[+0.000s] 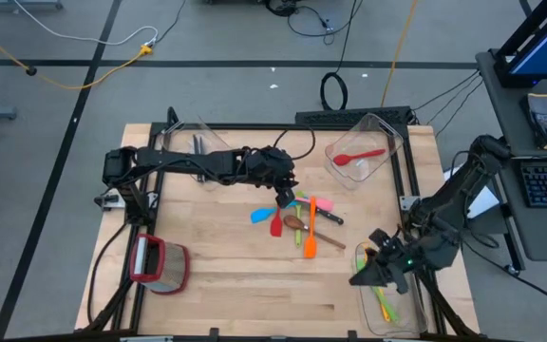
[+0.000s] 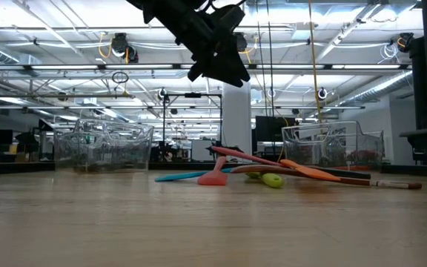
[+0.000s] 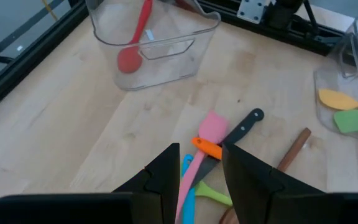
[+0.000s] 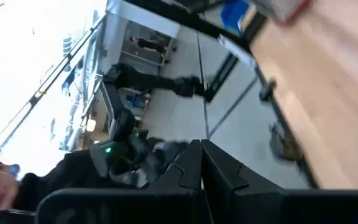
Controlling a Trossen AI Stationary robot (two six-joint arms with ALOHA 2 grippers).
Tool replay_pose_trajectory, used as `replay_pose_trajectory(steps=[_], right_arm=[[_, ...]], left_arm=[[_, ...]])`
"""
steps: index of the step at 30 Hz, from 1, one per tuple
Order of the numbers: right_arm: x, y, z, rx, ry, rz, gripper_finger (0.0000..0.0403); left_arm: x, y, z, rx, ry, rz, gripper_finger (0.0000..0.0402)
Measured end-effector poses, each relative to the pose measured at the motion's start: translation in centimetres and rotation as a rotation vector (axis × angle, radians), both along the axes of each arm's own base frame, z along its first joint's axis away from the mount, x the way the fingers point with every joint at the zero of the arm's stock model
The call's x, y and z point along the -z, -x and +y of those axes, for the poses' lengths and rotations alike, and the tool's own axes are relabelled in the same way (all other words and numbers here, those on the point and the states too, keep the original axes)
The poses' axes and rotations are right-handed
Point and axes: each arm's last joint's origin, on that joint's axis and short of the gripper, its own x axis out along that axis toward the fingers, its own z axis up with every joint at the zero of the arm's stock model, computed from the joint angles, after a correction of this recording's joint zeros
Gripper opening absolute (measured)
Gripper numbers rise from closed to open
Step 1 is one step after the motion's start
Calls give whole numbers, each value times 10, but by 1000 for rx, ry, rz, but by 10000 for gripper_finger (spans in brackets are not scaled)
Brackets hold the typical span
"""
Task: Pick & Place Kitchen Items
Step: Put the orange spatula into the bottom transparent bin
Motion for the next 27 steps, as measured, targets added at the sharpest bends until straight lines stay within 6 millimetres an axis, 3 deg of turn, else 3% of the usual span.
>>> replay_pose_trajectory(steps=[9,20,23,27], right_arm=[[-3,-23,-22,0,253,-134,0],[3,-47,-54,-88,451,-171,0],[6,-52,-65,-123,499,-169,0],[9,-59,-81,-153,550,-163,0]], left_arm=[[-6,2,-8,54,36,-21,124],[-73,39,-45,170,-53,-187,124],[-86,48,-48,181,-68,-227,124],[-88,64,-50,181,-71,-296,124]])
